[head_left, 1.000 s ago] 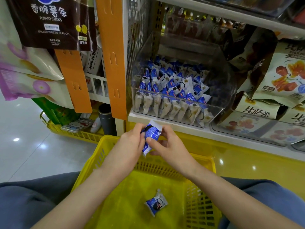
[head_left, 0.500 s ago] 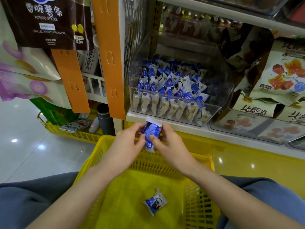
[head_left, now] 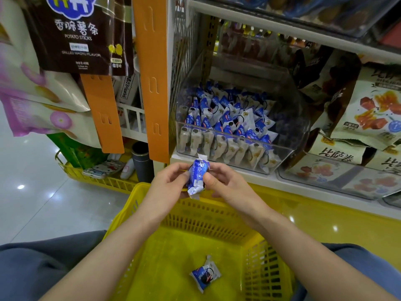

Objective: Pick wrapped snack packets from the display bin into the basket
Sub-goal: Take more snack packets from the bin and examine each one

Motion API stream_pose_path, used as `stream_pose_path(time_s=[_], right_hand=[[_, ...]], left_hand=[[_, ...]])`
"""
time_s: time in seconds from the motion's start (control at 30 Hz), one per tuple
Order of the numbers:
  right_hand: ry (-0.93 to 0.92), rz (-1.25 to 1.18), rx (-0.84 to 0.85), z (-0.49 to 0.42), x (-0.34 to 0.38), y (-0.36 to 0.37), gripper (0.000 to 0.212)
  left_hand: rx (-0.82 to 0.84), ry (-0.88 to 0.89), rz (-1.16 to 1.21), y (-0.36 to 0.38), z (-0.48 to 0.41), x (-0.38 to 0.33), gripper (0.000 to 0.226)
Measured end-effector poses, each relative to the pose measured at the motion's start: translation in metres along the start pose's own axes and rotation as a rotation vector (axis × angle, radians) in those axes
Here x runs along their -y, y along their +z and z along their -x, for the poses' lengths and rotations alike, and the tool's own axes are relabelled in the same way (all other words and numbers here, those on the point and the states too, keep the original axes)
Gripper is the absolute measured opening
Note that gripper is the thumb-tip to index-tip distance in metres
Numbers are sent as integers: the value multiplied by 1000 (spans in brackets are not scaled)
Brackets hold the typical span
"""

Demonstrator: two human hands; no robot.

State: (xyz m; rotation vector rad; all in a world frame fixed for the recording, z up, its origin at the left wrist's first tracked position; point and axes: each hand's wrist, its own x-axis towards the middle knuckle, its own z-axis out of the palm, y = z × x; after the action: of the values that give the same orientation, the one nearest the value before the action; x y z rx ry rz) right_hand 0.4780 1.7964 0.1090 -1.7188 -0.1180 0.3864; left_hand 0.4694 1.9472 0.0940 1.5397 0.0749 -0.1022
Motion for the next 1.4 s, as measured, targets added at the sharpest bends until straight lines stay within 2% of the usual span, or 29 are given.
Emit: stream_pose_path(time_s=[0.07,0.17,0.2,0.3,0.37,0.4,0.5,0.6,0.73,0.83,0.9,1.07,1.3,1.4], right_hand=[[25,-62,6,0,0,-1,28],[61,-137,15,-1,0,-1,50],[61,-144,7,-1,0,-1,52],[34,-149,-44,-2,0,-4,41],[-13,-117,-81,-2,0,-6,26],[-49,-66,-114,-3,1,-6,19],[-178,68,-236,-4,3,-7,17],[-265,136,-251,-5,10,-8,19],[-409,265,-250,-18,37,-18,9],[-509,468,-420,-50,68,-38,9],[-439,674,-481,-79,80,-55,12],[-13,952,-399,-133,70,-78,32],[90,1113,-368,-155,69,-77,35],[98,1089,-390,-157,72,-76,29]], left_hand=[[11,-7,8,-1,1,-1,21],[49,-46,62,-1,3,-5,27],[69,-64,80,-1,3,-5,28],[189,-81,112,-3,3,-7,34],[265,-43,83,-1,5,-7,40],[274,-15,46,0,6,-8,36],[241,38,-30,2,5,-12,21],[216,75,-98,-1,2,-16,26],[142,130,-77,-9,-4,-24,27],[64,126,7,-15,-9,-30,26],[27,127,60,-17,-10,-33,25],[-3,97,122,-23,-13,-40,27],[-6,73,138,-26,-14,-48,29],[-1,52,174,-26,-13,-50,27]])
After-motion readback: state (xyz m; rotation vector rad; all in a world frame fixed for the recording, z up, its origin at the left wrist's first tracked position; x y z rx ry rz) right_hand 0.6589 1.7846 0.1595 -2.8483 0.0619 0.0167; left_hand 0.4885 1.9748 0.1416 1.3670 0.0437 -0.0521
